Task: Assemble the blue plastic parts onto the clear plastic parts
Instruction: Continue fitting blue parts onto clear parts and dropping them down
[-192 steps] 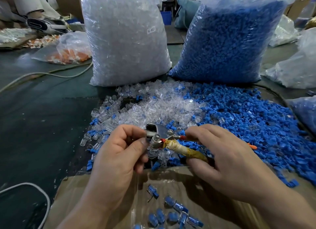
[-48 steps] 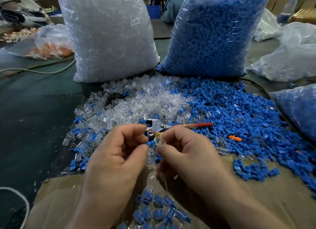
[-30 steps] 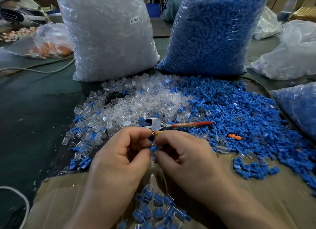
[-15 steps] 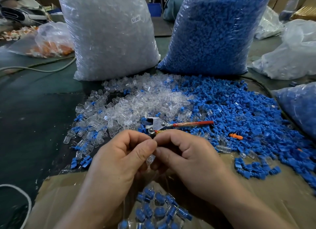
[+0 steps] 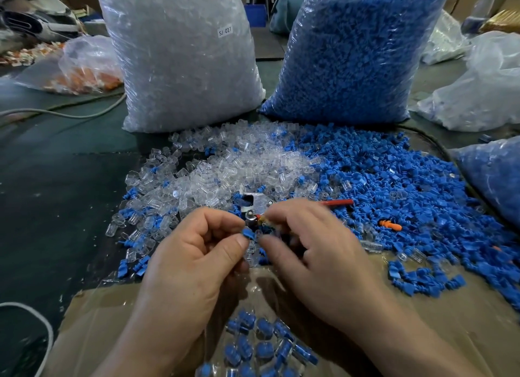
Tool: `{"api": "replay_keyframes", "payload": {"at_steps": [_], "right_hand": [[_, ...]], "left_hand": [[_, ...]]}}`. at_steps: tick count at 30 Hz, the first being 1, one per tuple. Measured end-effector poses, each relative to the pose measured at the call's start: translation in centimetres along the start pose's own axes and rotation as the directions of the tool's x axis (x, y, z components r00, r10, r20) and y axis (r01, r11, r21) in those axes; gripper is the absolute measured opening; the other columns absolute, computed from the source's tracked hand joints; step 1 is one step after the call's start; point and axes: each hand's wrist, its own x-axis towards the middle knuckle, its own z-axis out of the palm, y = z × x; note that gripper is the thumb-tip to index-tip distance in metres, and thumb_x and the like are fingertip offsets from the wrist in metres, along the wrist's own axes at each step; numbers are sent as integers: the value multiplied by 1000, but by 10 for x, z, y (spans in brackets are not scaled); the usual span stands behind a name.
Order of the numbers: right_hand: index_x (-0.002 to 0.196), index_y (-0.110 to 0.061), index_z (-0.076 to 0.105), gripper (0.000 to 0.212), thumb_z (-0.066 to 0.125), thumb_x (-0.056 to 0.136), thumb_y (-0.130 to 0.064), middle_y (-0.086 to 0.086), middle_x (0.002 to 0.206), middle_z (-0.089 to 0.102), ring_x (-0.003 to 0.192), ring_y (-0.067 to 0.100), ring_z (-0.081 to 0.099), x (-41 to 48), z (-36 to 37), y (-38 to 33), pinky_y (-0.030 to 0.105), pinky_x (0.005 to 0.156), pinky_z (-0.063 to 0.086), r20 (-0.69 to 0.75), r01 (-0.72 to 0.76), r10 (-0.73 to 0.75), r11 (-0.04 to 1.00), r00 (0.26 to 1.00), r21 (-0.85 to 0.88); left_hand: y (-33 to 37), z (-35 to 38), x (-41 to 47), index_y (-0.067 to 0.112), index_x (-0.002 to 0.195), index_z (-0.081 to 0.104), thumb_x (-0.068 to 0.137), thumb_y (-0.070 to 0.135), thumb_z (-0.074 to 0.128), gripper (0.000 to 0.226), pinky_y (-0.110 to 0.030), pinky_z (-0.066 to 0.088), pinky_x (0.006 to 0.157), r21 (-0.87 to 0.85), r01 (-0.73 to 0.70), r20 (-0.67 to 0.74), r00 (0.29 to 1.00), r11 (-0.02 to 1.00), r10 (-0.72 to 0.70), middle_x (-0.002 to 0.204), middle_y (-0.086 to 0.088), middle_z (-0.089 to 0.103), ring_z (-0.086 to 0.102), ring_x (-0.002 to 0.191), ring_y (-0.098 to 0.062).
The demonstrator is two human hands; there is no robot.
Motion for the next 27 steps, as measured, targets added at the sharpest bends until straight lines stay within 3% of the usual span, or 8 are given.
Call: {"api": "replay_keyframes", "payload": {"at_steps": [1, 3, 5, 6, 12, 18, 23, 27], "right_hand": [[122, -37, 51, 39, 41, 89, -55, -23, 121, 51, 117, -5, 40, 3, -2, 3, 16, 97, 38, -23, 17, -21, 989, 1000, -147], [142, -33, 34, 57, 41, 91, -57, -10, 148, 35, 141, 13, 21, 8, -5, 9, 37, 117, 24, 50, -35, 58, 929, 997, -369], [148, -35, 15, 67, 42, 92, -60, -4, 161, 13, 150, 22, 1, 10, -4, 17, 44, 122, 3, 175, -84, 192, 868, 966, -489], [148, -35, 13, 68, 41, 92, -62, -3, 162, 10, 150, 24, 1, 10, -3, 20, 45, 122, 1, 210, -91, 227, 853, 951, -514], [139, -32, 34, 65, 49, 85, -66, -8, 138, 42, 125, 24, 31, 14, -8, 22, 44, 107, 31, 175, -99, 228, 832, 958, -545], [137, -38, 28, 63, 46, 85, -70, -14, 140, 44, 132, 24, 26, 14, -12, 28, 45, 107, 27, 254, -77, 250, 837, 934, -541], [129, -34, 42, 45, 44, 89, -57, -12, 117, 58, 111, 19, 41, 14, -16, 23, 41, 98, 28, 138, -85, 188, 837, 972, -541], [127, -35, 37, 42, 33, 91, -55, -14, 106, 53, 94, 12, 45, 12, -24, 16, 32, 81, 38, 63, -115, 149, 922, 987, -370]], "left_hand": [[-2, -1, 1, 32, 89, 75, 74, 28, 76, 15, -20, 52, 50, 7, 0, -27, 1000, 1000, 0, 71, -1, 70, 68, 60, -14], [-3, -4, 3, 33, 88, 75, 83, 11, 74, 23, -20, 51, 49, 56, -6, -56, 998, 998, 9, 70, 1, 70, 67, 60, -12], [-3, -6, 4, 35, 87, 75, 84, 7, 73, 28, -19, 51, 48, 98, -5, -61, 998, 995, 11, 70, 1, 70, 68, 61, -10], [-2, -6, 5, 36, 86, 75, 85, 7, 73, 29, -18, 51, 48, 109, -5, -58, 998, 994, 11, 71, 2, 71, 68, 61, -9], [0, -4, 5, 37, 83, 74, 86, 6, 72, 31, -17, 50, 48, 120, 15, -65, 998, 993, -7, 67, 1, 70, 65, 57, -7], [0, -2, 6, 28, 83, 76, 81, 8, 72, 21, -17, 48, 44, -46, 70, -60, 996, 996, -73, 62, -3, 65, 58, 50, -9], [-4, -4, 10, 27, 87, 74, 79, 15, 72, 15, -20, 45, 42, -62, 36, -67, 997, 997, -40, 63, -3, 63, 55, 50, -10], [-9, -8, 12, 27, 89, 72, 87, 6, 67, 21, -20, 42, 42, -82, 16, -55, 998, 997, -20, 63, -1, 60, 52, 51, -10]]}}
